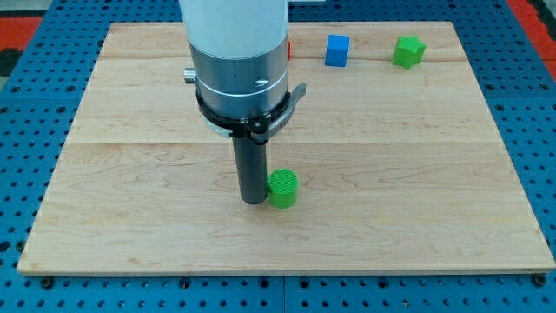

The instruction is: Push the green circle towards the bottom center

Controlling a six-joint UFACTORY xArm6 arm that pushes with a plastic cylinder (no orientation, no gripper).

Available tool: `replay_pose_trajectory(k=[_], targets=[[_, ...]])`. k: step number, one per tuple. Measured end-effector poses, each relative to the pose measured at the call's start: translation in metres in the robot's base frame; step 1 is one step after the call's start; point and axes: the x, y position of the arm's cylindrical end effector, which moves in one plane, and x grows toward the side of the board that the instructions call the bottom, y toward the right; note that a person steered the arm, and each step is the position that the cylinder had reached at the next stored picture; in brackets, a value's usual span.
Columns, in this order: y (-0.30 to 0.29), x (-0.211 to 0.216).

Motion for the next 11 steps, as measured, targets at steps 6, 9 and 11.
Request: replay_pose_trajectory(k=[6, 9, 11], targets=[[0.035, -0.045], [0.037, -0.049], [0.03, -0.047]])
